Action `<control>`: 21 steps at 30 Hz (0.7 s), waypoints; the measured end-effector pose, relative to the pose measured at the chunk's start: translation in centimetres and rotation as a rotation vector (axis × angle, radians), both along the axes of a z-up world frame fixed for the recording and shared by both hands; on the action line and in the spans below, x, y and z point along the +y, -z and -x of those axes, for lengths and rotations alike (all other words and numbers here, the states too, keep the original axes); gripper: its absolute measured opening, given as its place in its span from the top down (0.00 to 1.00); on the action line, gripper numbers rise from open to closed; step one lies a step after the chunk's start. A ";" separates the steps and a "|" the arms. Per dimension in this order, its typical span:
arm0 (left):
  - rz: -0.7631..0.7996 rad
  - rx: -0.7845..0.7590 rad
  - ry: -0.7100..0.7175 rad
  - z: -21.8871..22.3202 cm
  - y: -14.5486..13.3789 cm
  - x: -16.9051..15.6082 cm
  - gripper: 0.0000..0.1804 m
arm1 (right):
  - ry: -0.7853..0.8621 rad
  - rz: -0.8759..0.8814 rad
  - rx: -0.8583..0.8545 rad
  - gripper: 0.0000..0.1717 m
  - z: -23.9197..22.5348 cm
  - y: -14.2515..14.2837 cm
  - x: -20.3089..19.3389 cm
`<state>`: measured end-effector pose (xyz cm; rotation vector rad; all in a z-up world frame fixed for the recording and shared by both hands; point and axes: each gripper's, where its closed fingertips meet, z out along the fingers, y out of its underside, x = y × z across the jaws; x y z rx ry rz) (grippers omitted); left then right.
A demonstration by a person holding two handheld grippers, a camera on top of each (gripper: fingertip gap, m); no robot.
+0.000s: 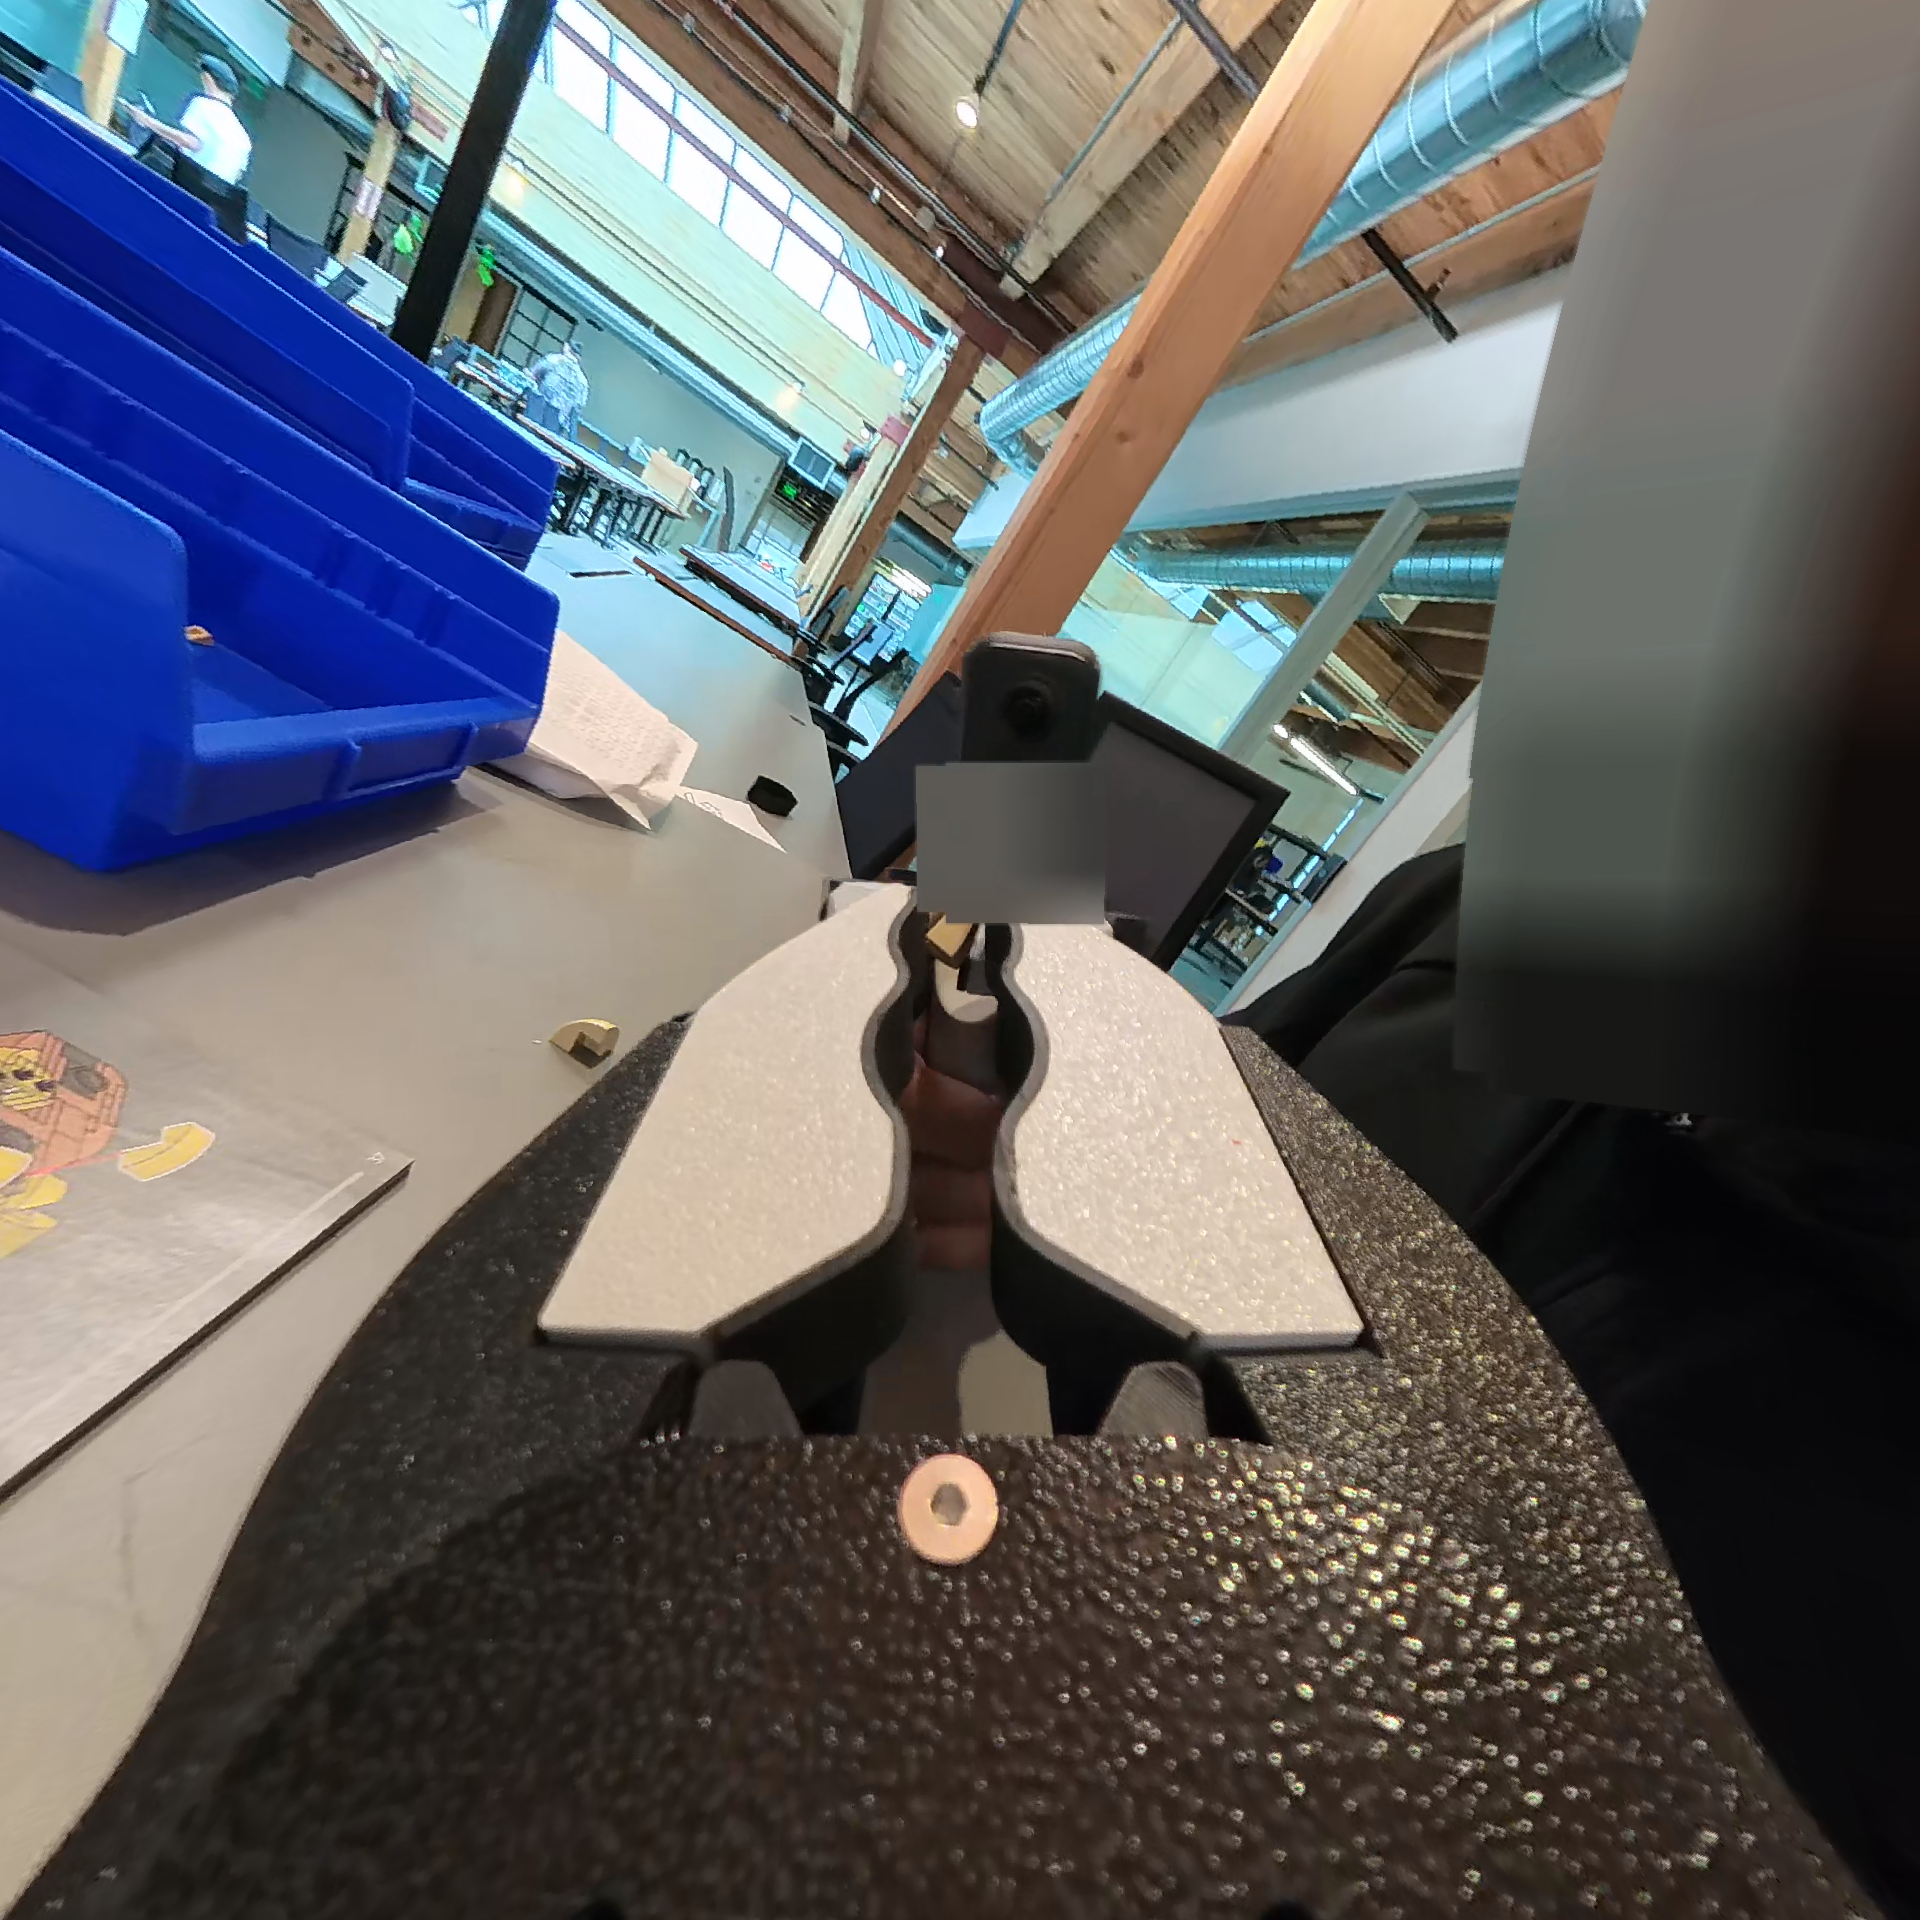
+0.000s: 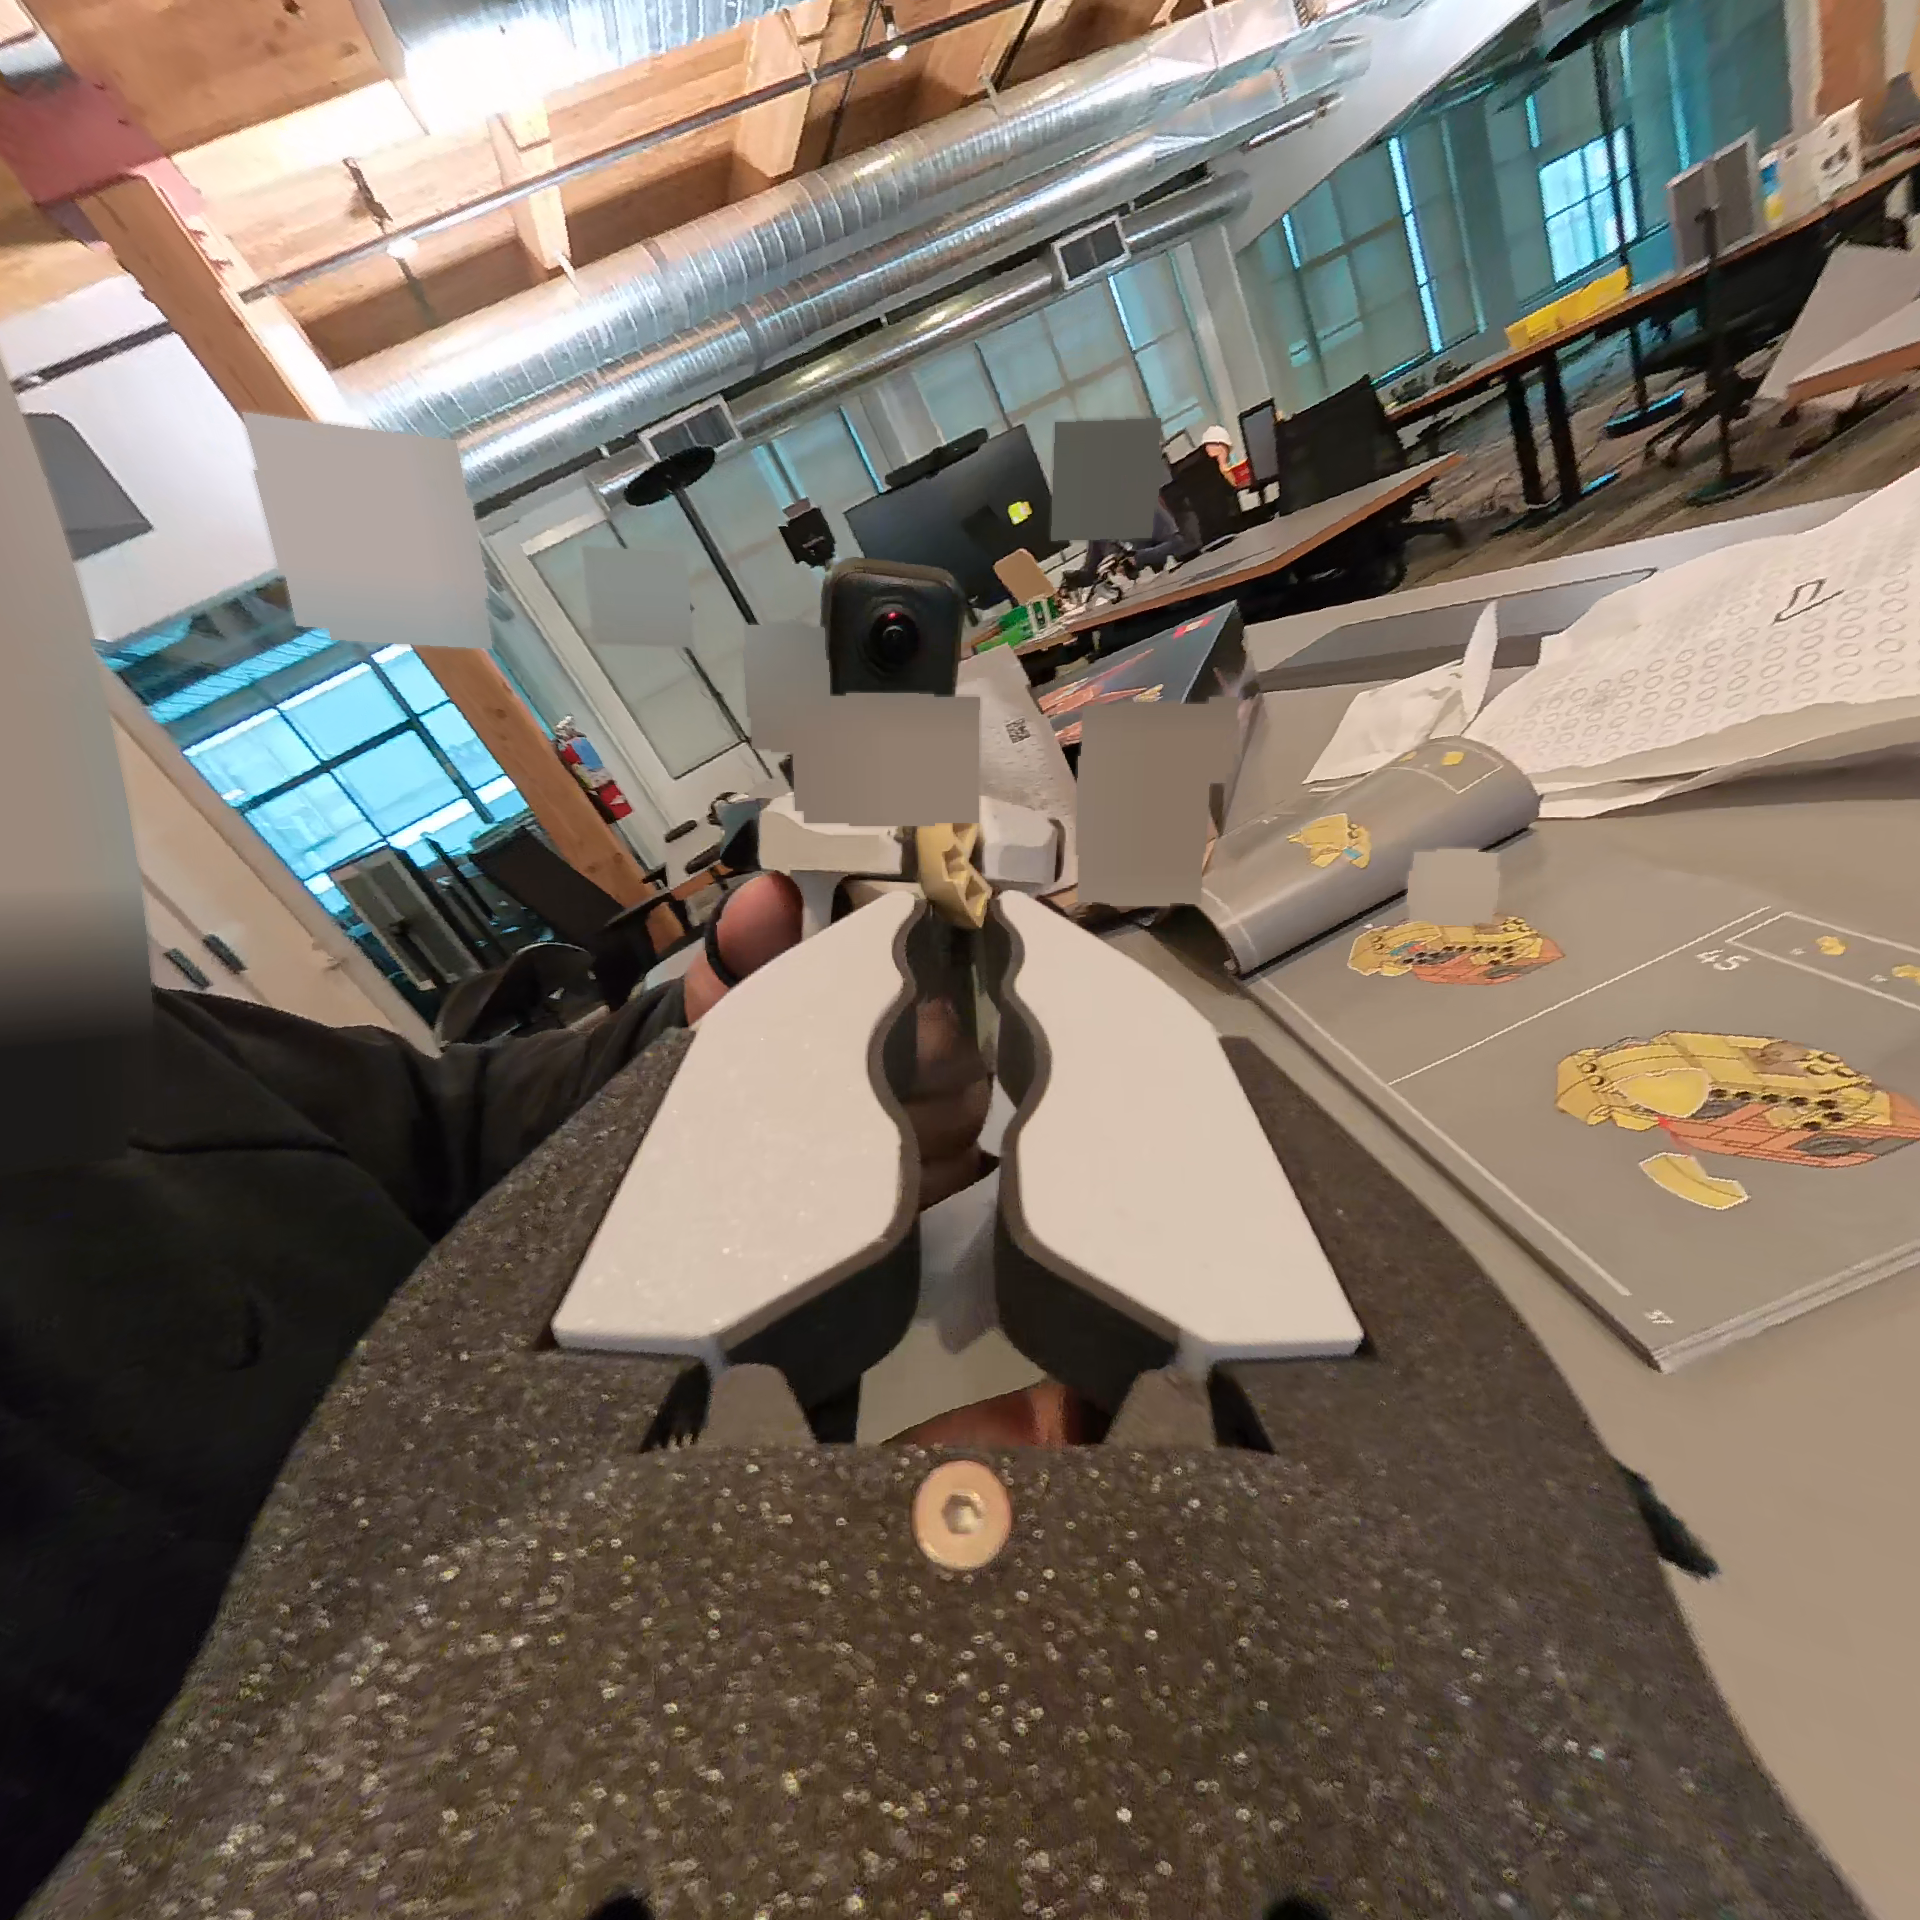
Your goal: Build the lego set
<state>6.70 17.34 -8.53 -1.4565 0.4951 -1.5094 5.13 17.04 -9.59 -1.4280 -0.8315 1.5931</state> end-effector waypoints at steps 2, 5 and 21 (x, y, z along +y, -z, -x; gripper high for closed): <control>-0.004 0.015 0.010 0.0 0.1 -0.1 0.95 | -0.025 0.022 0.001 0.95 -0.1 0.1 -0.1; -0.010 0.041 0.024 0.0 0.3 -0.2 0.95 | -0.059 0.034 -0.019 0.95 -0.3 0.4 -0.2; 0.014 0.262 0.058 -0.7 3.0 -0.6 0.96 | -0.198 -0.008 -0.251 0.95 -1.0 3.4 -0.8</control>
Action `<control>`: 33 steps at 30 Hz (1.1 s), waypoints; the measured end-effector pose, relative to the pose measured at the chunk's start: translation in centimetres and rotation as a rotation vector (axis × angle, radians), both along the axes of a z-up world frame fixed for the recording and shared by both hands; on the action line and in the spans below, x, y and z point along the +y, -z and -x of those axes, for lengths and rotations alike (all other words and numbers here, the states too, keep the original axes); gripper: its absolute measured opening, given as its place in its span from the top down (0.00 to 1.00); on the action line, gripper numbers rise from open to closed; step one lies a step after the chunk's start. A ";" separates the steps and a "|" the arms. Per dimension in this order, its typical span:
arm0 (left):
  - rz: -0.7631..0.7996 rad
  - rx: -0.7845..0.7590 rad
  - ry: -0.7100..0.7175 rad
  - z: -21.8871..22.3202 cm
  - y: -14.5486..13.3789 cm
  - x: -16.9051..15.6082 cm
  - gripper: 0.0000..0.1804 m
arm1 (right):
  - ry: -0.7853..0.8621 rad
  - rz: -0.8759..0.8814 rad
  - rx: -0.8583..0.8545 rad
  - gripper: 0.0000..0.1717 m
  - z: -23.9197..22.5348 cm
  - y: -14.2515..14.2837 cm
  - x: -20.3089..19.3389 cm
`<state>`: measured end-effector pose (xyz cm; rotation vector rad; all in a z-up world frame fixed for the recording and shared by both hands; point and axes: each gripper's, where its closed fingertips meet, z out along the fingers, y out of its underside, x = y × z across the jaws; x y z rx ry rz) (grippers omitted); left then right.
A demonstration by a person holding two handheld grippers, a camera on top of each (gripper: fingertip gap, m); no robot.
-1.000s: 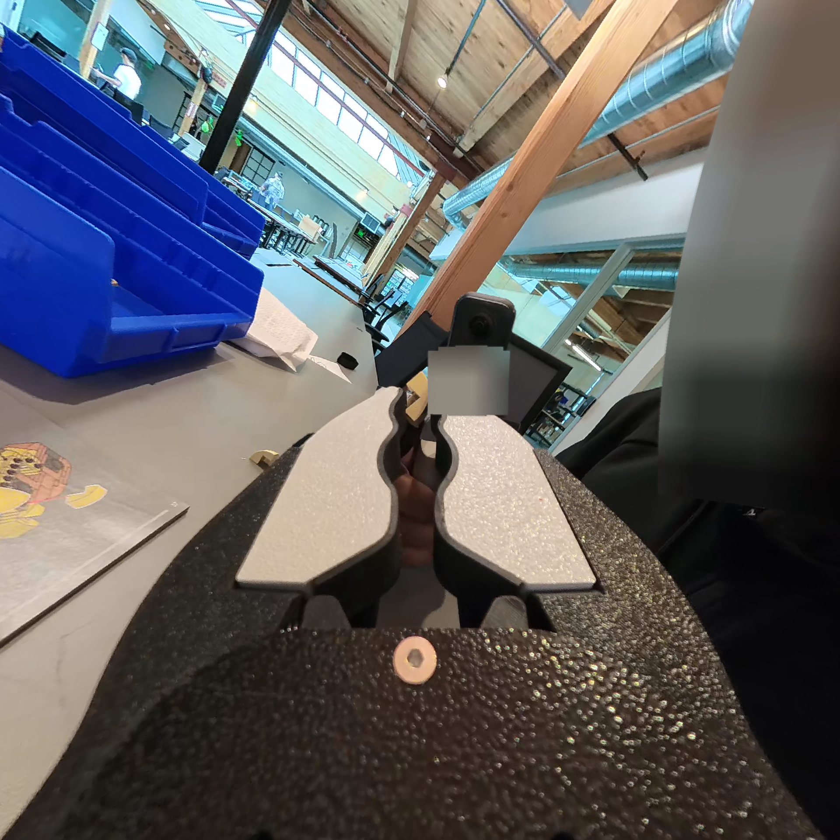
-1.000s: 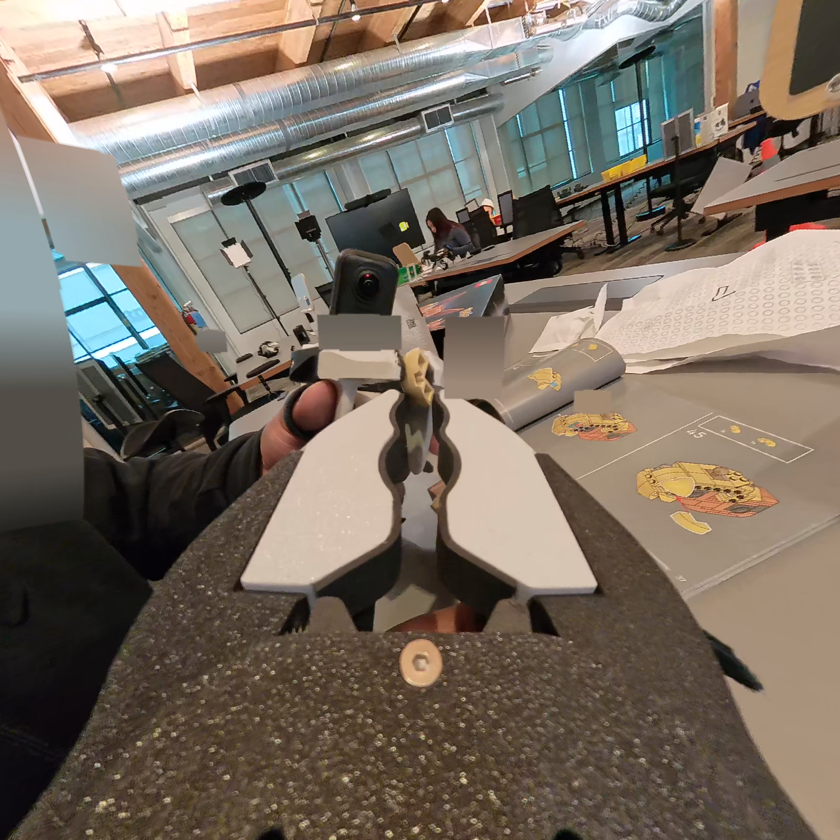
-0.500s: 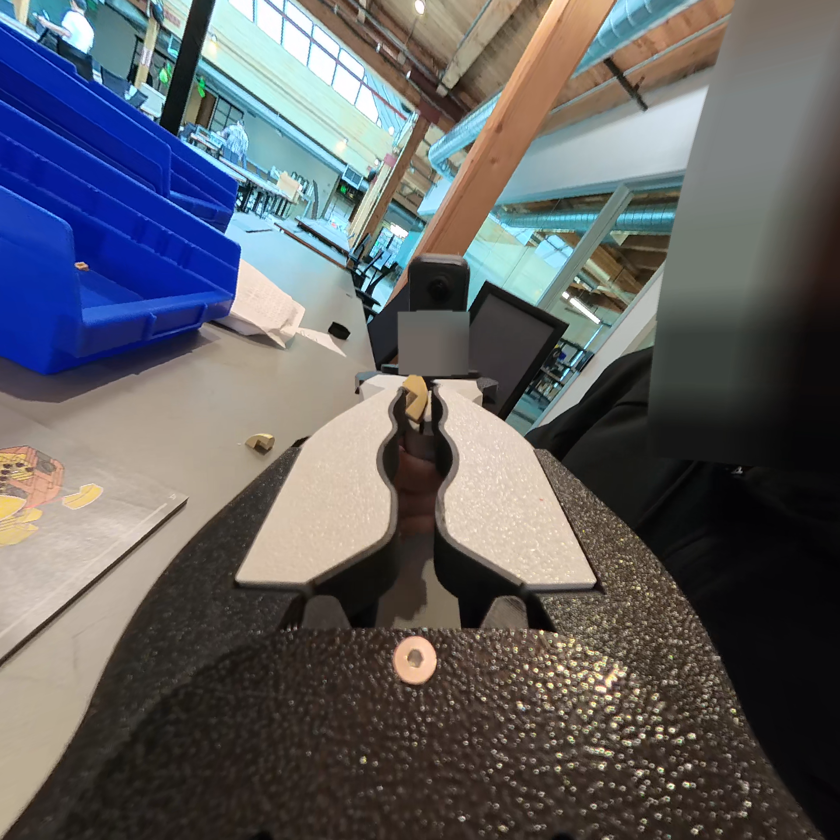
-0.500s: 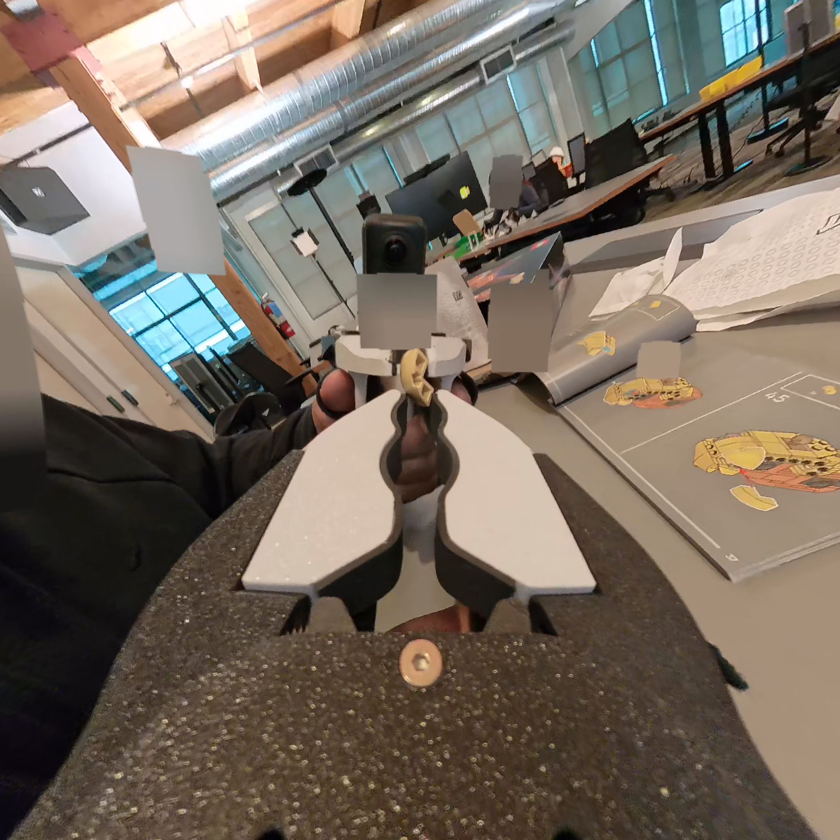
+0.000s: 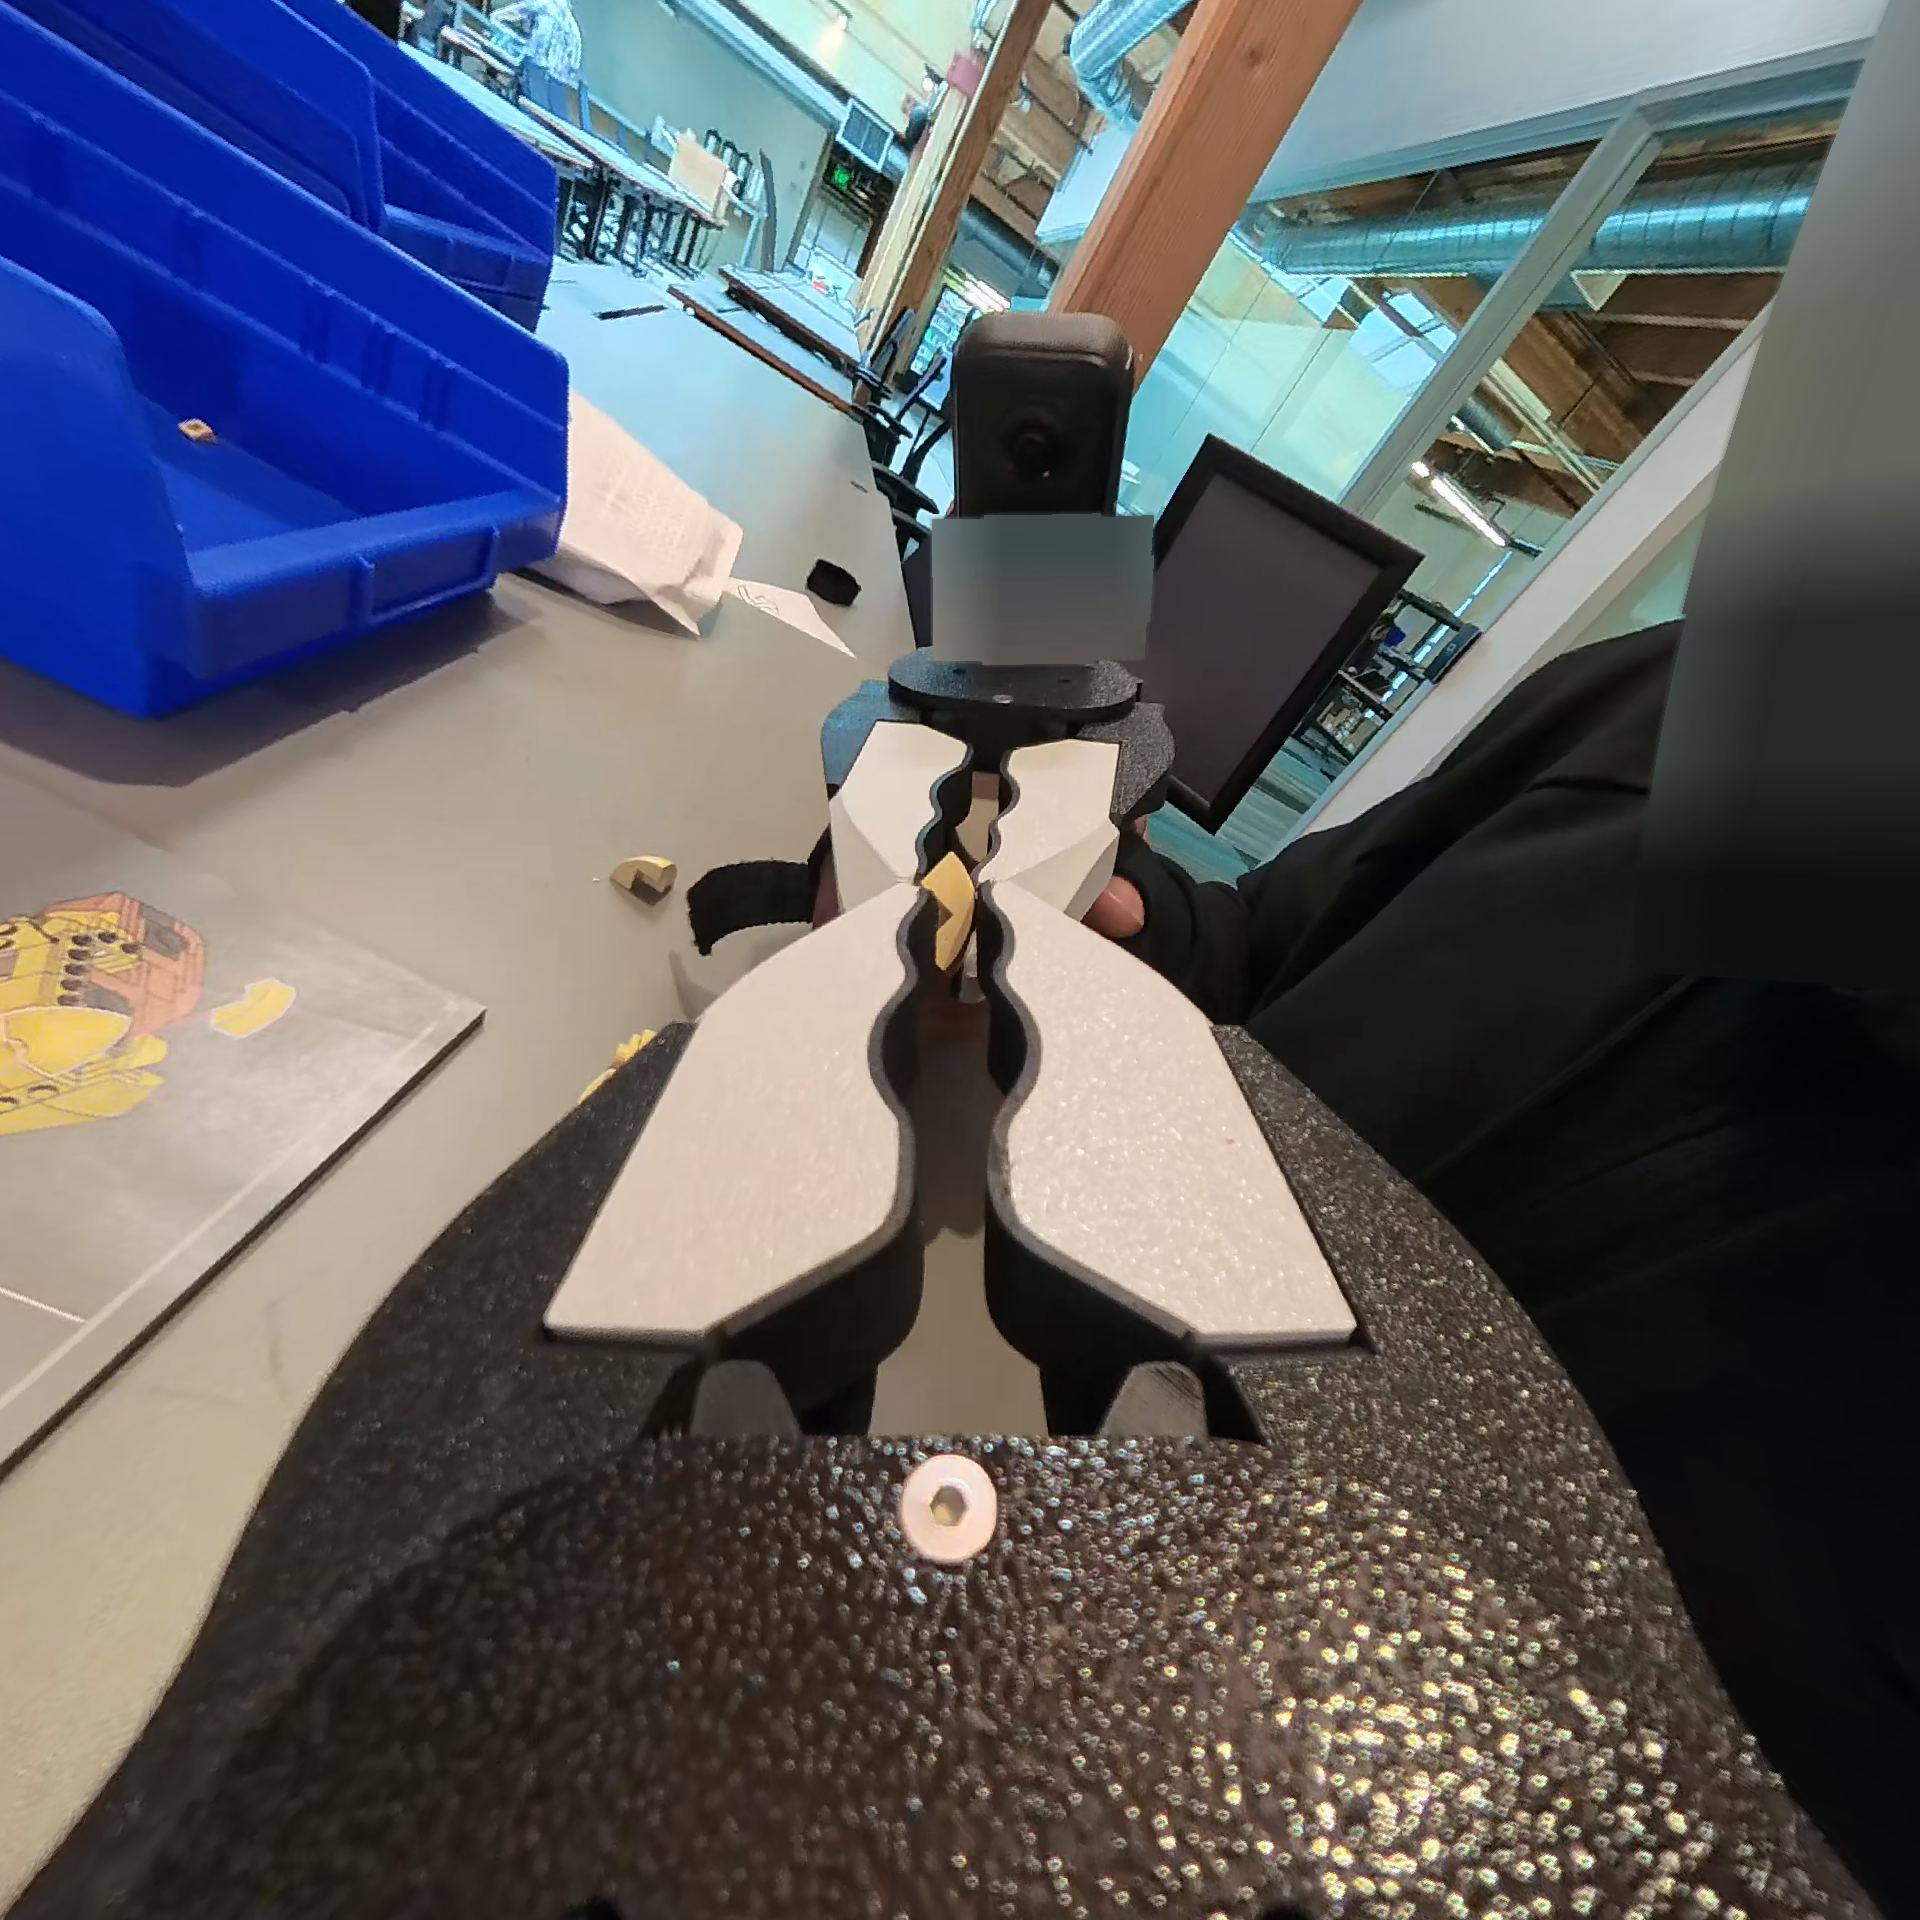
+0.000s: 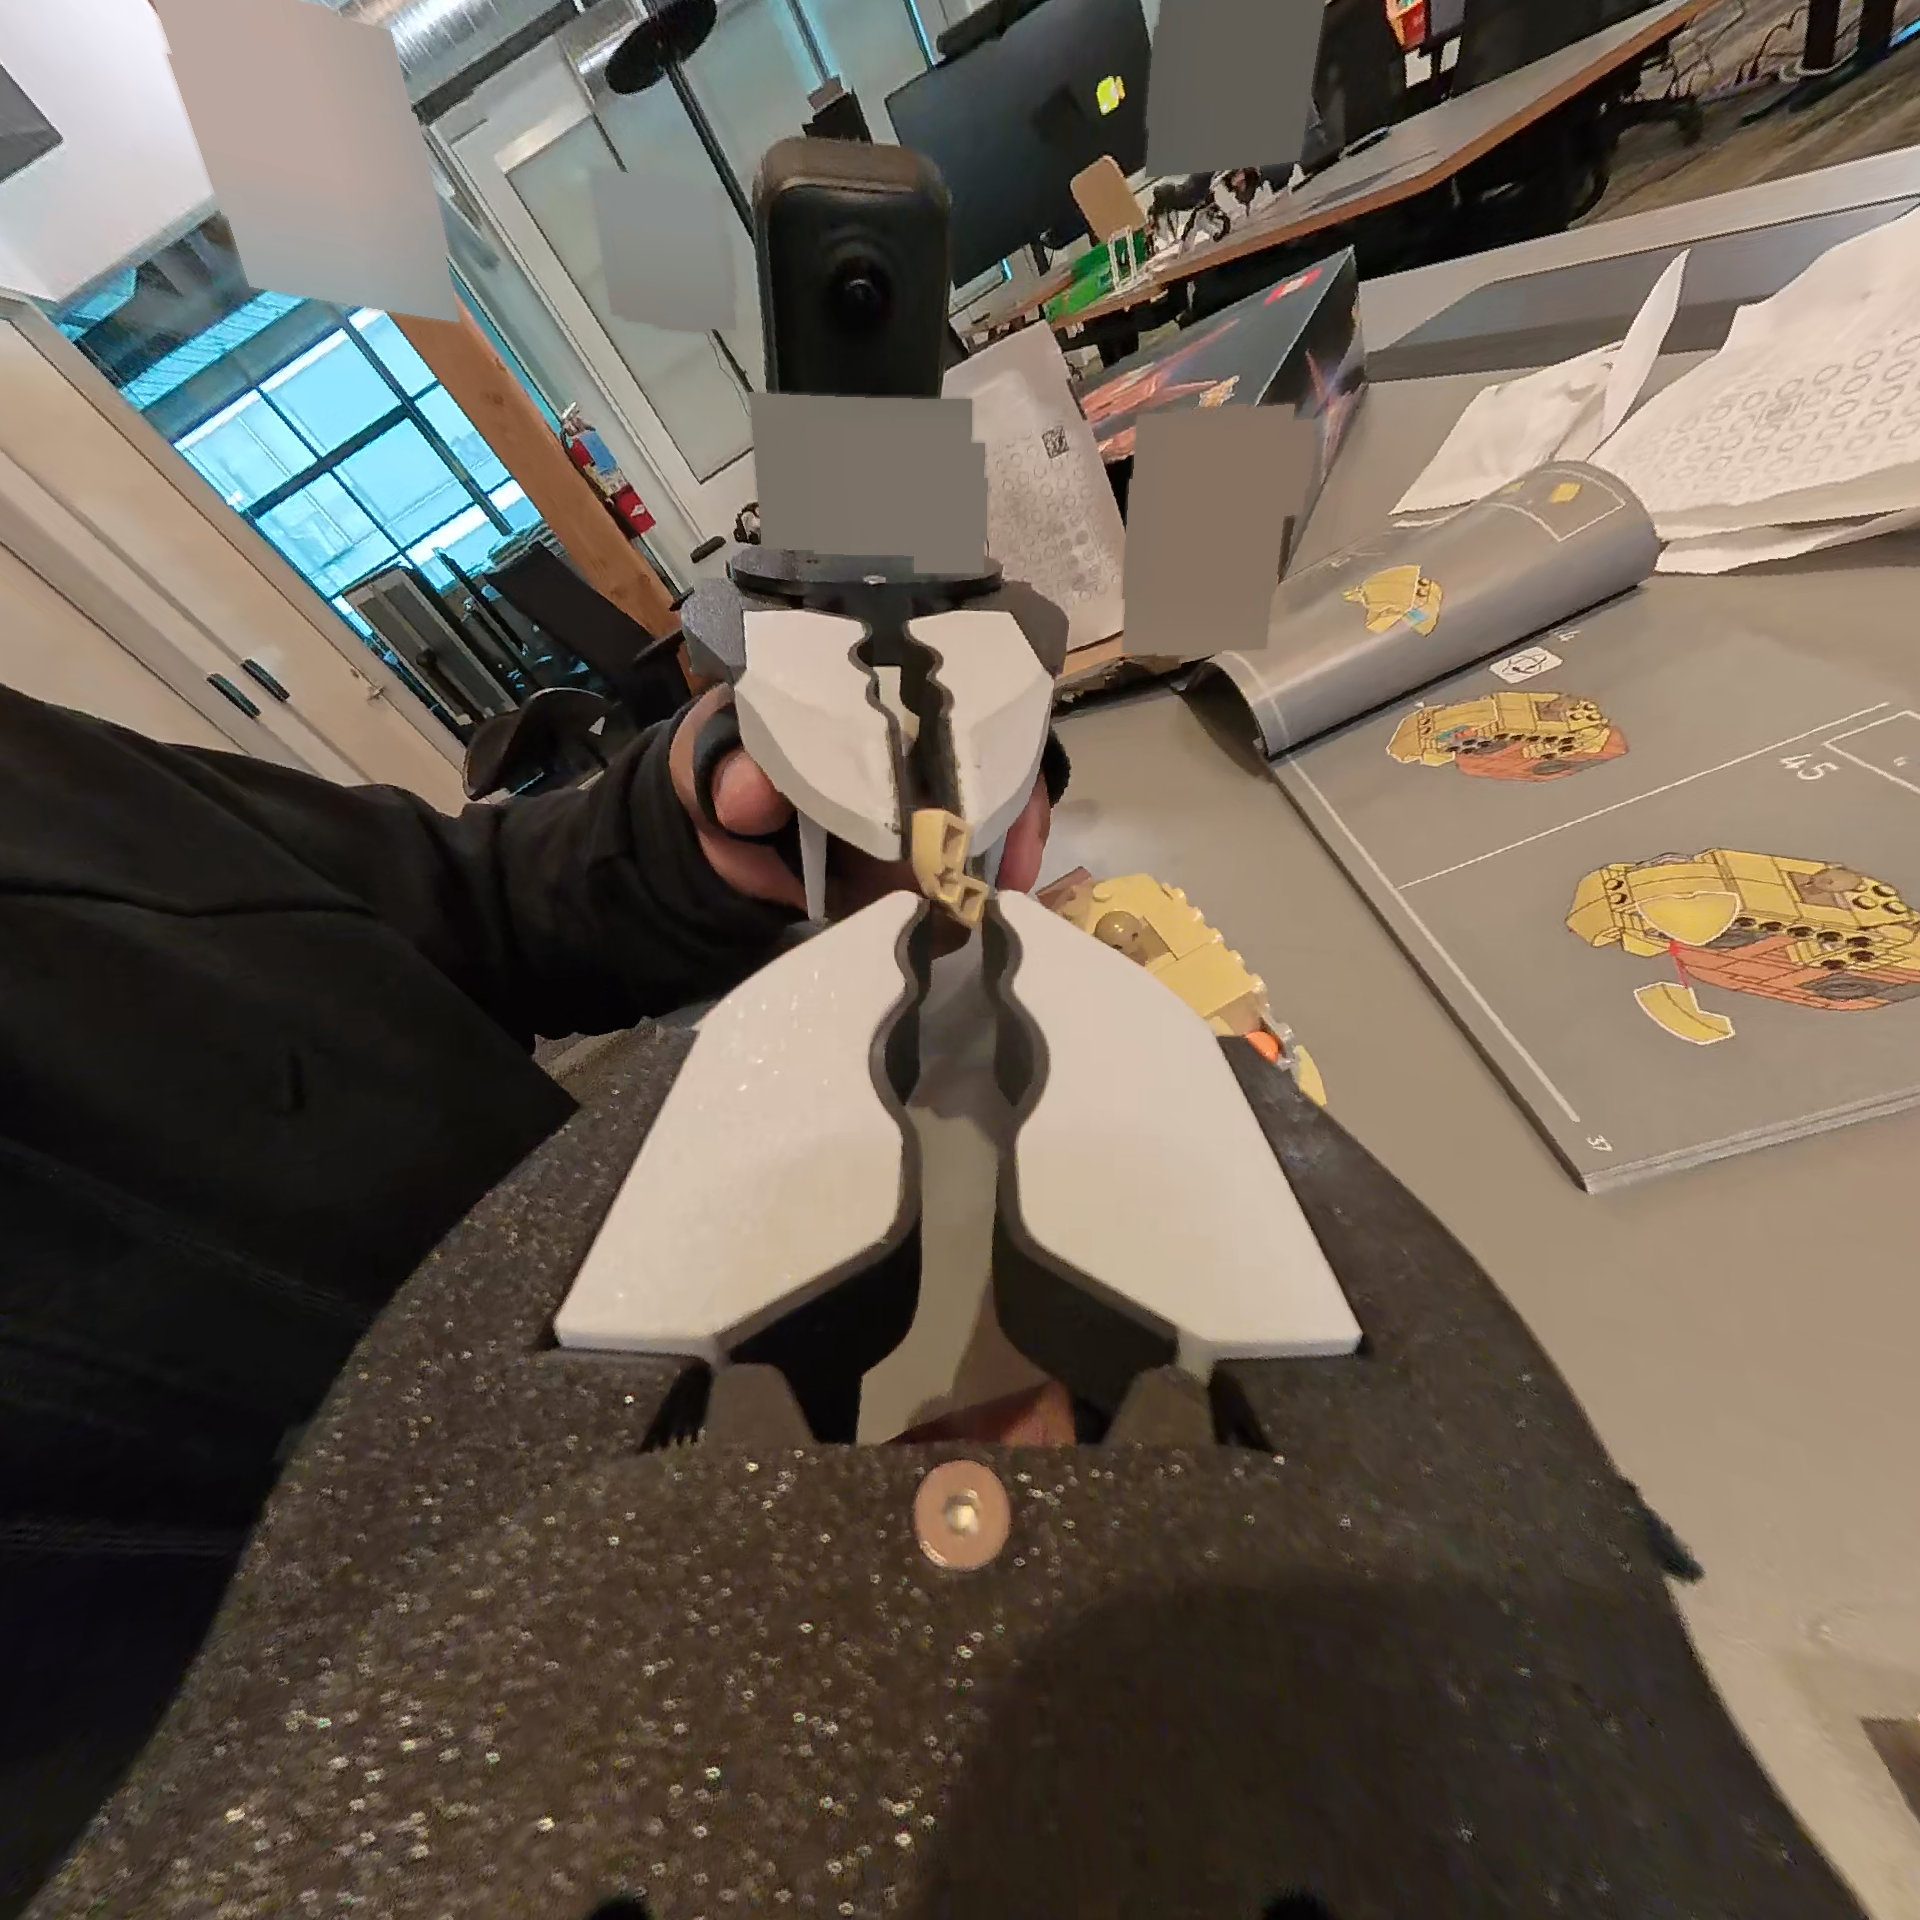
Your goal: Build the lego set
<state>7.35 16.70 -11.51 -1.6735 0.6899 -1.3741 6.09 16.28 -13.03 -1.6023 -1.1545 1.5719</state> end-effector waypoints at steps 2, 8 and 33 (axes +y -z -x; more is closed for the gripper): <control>0.006 -0.002 -0.017 -0.1 0.0 0.1 0.97 | 0.014 -0.009 0.000 0.95 -0.1 0.0 0.2; 0.021 -0.072 -0.155 -0.2 -0.9 0.7 0.97 | 0.126 -0.091 -0.022 0.90 -1.2 0.1 1.1; 0.138 -0.330 -0.678 -1.3 0.4 -0.5 0.97 | 0.444 -0.496 -0.033 0.88 -1.8 0.1 -0.4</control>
